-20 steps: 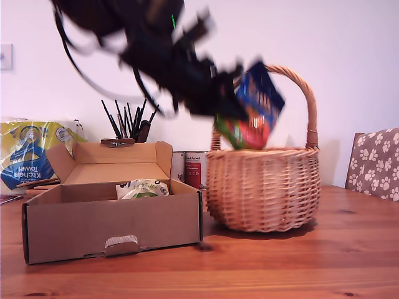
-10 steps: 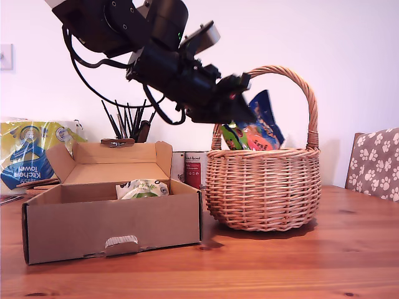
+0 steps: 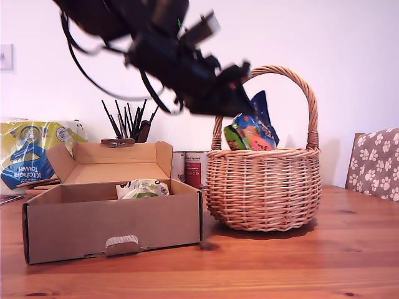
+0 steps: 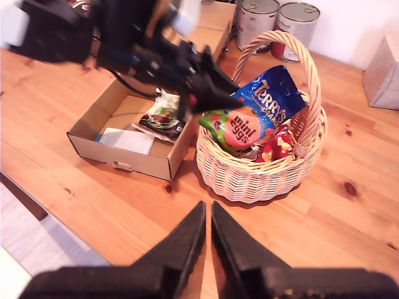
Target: Move the bags of Easter eggs from the cardboard box on the left into the woven basket on the right side.
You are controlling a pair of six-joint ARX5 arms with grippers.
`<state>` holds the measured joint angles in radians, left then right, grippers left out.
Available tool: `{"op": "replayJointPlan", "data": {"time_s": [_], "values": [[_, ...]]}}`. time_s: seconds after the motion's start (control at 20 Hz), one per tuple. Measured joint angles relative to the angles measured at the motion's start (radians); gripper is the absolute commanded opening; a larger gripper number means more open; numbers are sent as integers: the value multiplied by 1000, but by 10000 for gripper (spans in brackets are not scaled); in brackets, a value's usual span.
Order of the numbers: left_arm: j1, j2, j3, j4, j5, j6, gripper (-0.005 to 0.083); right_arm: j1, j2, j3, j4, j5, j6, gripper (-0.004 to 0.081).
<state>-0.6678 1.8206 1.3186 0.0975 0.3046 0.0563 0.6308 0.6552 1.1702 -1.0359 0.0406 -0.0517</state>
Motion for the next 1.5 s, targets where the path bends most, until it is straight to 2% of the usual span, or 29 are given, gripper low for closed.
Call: {"op": "replayJointPlan", "data": {"time_s": [0.2,0.4,0.7,0.85,0.9,0.95,1.0,1.05,1.1,1.2,1.3,1.5], "values": [[3,-156,15,-177,0,-1,-20,0,18,0,2,20,0,-12],[33,-235,-5,-232,-12,0,-20,0,57,0,31,61,2,-12],[136,-409,-237,-232,-16,1,-20,0,68,0,87,74,2,-12],[202,-497,-303,-250,-16,16,-17,0,83,0,91,72,2,-12],[218,-497,-303,-259,-16,38,22,0,89,0,95,69,2,-12],[235,-487,-303,-261,-16,68,170,0,97,0,99,66,2,-12],[247,-467,-303,-255,-18,99,431,0,104,0,100,63,2,-12],[252,-446,-303,-248,-26,137,629,0,110,0,100,52,2,-12],[251,-420,-304,-239,-36,200,704,0,116,0,100,45,2,-12],[249,-373,-309,-193,-37,351,712,0,124,0,101,42,2,-12],[251,-325,-309,-140,-33,436,712,0,129,0,101,39,2,-12],[298,-183,-307,-63,11,513,710,0,135,0,102,1,1,-12]]}}
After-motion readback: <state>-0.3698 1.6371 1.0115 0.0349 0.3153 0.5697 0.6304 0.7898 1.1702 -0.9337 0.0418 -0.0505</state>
